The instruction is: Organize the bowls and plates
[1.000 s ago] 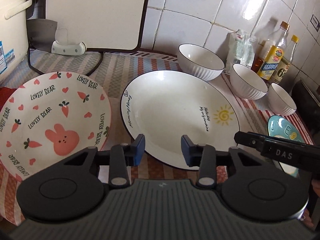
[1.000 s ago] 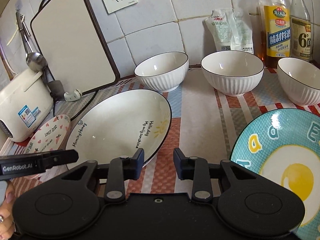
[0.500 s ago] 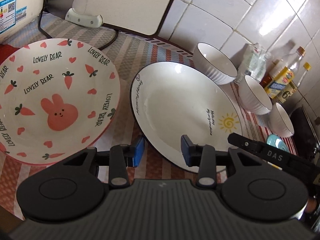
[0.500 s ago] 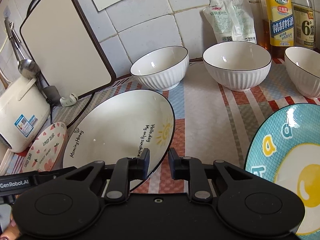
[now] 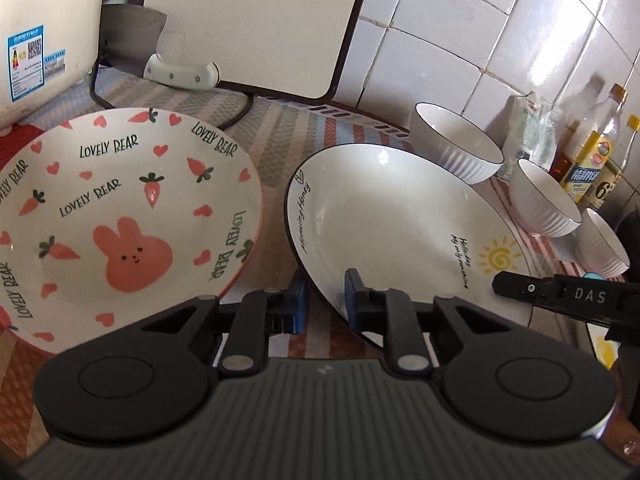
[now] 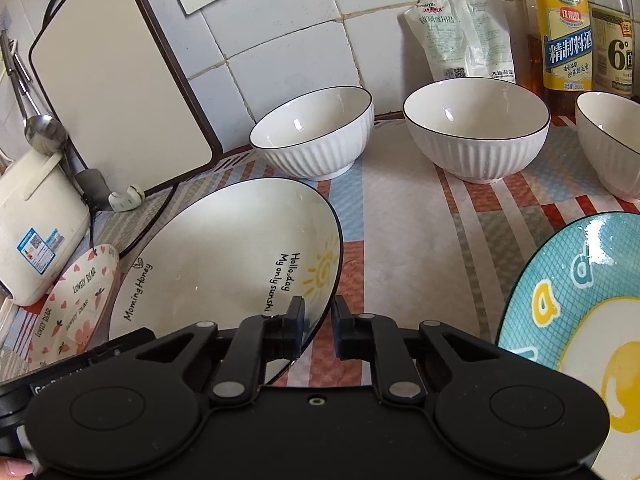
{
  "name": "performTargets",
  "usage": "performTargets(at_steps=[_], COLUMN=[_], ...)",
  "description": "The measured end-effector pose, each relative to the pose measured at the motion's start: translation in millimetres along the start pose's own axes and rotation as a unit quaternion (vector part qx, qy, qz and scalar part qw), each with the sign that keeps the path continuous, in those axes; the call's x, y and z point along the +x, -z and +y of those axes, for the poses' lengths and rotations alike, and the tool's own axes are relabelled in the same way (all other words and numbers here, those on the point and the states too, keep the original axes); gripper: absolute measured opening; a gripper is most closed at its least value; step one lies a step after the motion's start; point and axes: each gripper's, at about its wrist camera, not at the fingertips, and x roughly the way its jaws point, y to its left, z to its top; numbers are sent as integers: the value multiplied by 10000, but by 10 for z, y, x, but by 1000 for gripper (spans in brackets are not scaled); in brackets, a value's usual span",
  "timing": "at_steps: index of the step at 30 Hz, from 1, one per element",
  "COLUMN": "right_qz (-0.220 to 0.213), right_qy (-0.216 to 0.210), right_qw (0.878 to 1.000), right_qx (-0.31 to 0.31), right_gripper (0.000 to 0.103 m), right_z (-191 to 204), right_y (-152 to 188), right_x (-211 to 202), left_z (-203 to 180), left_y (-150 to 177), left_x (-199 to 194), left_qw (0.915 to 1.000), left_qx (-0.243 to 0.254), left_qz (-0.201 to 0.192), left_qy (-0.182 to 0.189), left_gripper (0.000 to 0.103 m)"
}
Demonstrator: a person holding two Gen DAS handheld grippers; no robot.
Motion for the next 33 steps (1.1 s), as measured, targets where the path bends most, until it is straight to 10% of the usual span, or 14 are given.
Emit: performTargets(at_steps=[16, 33], right_qz=[-387, -215], right_qy=[-21, 38], right_qw=[9990, 9997], right_qx=[-208, -50], right_gripper=[17, 18], right_z=[41, -91], right_y=[122, 640], right_x=[-451, -827], left_z=[-146, -142], left_y=[130, 586], left_x=[-399, -637], left_qw=[9991, 9985], left_qx=[287, 378], left_qz=[-311, 183], left_qy=[50, 347], left_gripper=[17, 18])
